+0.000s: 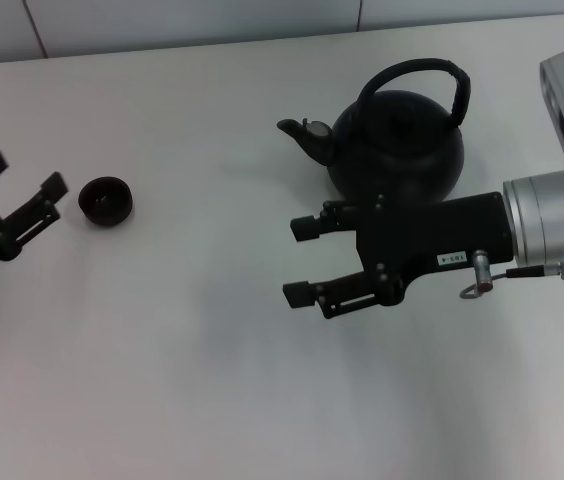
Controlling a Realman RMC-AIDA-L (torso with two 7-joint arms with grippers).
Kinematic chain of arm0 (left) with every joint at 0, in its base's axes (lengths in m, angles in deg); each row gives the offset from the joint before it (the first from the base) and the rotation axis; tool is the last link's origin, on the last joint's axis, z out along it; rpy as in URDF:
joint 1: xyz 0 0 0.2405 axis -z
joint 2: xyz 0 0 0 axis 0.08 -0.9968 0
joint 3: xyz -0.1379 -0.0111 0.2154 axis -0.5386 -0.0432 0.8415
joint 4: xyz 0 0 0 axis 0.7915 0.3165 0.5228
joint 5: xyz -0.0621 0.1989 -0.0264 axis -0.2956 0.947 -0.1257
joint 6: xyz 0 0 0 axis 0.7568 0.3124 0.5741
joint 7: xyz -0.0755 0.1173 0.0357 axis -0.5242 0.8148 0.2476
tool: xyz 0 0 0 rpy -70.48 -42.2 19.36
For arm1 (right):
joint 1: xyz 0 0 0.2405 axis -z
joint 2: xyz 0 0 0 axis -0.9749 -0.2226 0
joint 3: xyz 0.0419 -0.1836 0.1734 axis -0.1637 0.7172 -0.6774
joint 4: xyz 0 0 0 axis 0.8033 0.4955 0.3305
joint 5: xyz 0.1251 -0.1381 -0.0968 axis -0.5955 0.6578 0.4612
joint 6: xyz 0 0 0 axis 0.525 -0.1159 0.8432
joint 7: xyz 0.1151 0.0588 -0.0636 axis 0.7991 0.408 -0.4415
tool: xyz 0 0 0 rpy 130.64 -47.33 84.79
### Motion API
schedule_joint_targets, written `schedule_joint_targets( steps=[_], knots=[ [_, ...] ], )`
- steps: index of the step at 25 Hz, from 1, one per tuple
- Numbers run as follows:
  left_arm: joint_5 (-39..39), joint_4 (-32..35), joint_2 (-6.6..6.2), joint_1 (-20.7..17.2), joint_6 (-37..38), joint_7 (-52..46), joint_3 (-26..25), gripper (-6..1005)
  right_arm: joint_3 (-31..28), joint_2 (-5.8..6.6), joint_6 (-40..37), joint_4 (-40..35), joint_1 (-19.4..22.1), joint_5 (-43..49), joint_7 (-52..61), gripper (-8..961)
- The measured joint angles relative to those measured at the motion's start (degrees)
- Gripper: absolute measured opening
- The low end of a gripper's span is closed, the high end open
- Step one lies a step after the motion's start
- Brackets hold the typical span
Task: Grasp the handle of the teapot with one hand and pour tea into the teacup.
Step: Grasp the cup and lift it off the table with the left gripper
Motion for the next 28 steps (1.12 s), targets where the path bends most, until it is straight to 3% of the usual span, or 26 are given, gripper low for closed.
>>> schedule_joint_targets(
  steps=[10, 28],
  knots=[
    [-11.14, -15.01, 0.28, 2.8, -0.82, 22.51, -0.51, 861, -0.48, 0.11, 0.54, 0.41, -0.52, -1.02, -1.27, 826],
    [-10.78, -15.09, 0.01, 4.01, -1.93, 24.31, 4.15, 862, -0.48, 0.18, 1.73, 0.65, -0.55, -1.25, -2.04, 826]
  ],
)
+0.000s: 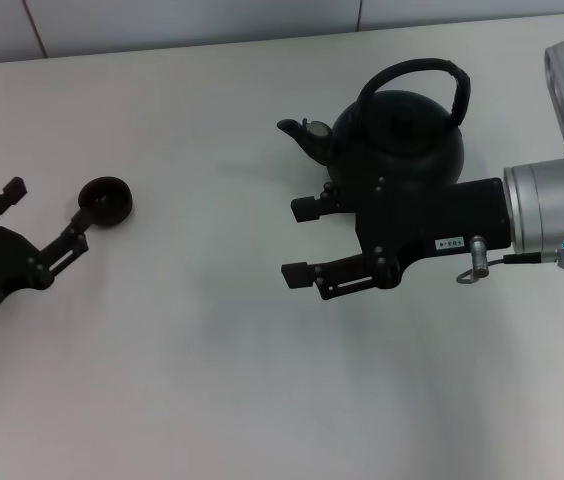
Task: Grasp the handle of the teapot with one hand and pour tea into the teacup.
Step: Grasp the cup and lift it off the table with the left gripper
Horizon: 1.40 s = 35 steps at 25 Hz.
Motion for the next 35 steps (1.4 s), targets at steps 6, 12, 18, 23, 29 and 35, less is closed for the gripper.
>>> schedule_joint_targets(
  steps=[6, 12, 18, 23, 29, 35],
  knots=[
    [0.32, 0.1, -0.01, 0.69, -2.2, -0.74, 1.29, 862, -0.05, -0.06, 0.1, 0.61, -0.24, -0.11, 0.0, 826],
    [0.43, 0.16, 0.13, 1.85, -6.17, -0.77, 3.34, 862, 0.28, -0.08, 0.72, 0.96, -0.24, -0.68, -0.07, 826],
    [0.38, 0.18, 0.26, 3.25, -8.09, -0.79, 4.05, 862, 0.23, -0.08, 0.75, 1.02, -0.29, -0.72, -0.08, 826],
    [0.0, 0.17, 0.26, 4.19, -8.96, -0.79, 3.87, 861, 0.09, -0.08, 0.75, 0.98, -0.32, -0.76, -0.09, 826],
    [0.11, 0.18, 0.26, 4.66, -10.72, -0.79, 3.98, 861, 0.27, -0.02, 0.73, 0.99, -0.35, -1.49, -0.09, 826],
    [0.21, 0.08, 0.27, 5.69, -13.85, -1.18, 4.03, 862, 0.36, 0.01, 0.7, 1.01, -0.81, -1.72, -0.09, 826]
  ],
)
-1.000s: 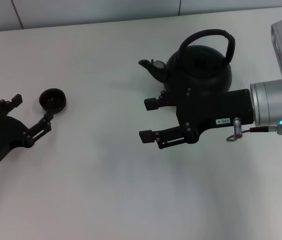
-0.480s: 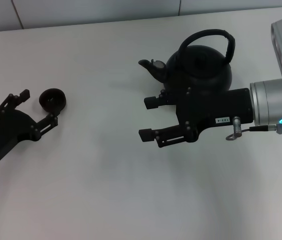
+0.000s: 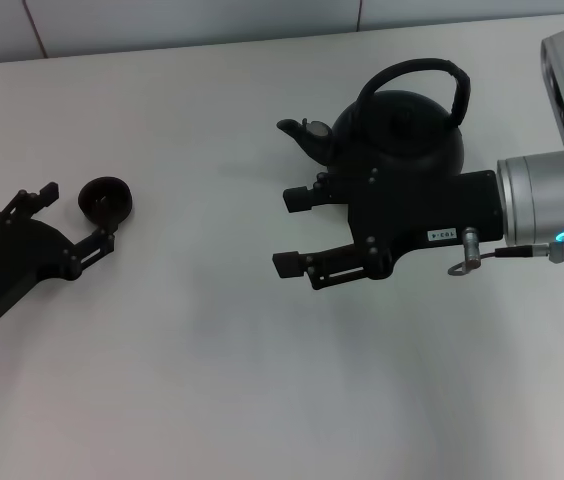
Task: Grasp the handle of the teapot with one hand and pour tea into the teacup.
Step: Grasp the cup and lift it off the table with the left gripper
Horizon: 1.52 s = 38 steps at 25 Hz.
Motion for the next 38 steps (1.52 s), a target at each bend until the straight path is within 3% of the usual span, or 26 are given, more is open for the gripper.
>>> schedule_joint_targets(
  steps=[38],
  knots=[
    [0.17, 0.61, 0.07, 2.44, -3.93, -3.29, 3.08, 862, 0.11, -0.09, -0.16, 0.42, 0.14, -0.51, -0.79, 826]
  ],
)
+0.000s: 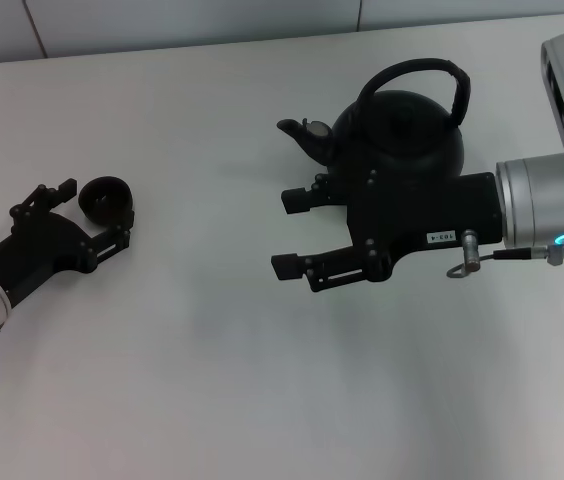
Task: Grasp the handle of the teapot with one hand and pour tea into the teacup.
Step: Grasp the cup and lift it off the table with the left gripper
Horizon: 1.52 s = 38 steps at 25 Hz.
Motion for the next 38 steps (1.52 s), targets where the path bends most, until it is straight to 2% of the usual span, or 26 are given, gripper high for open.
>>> schedule_joint_targets(
  steps=[26, 35, 38],
  knots=[
    [-0.1, -0.34, 0.0, 0.82, -1.22, 0.0, -0.01, 860, 0.0, 0.0, 0.14, 0.0, 0.0, -0.02, 0.0, 826],
    [-0.08, -0.26, 0.0, 0.83, -1.32, 0.0, -0.01, 667, -0.01, 0.0, 0.26, 0.0, -0.31, -0.08, 0.0, 826],
    [-0.03, -0.07, 0.0, 0.82, -1.14, -0.55, 0.18, 667, -0.23, 0.0, 0.26, 0.0, -0.39, -0.09, 0.0, 826]
  ],
)
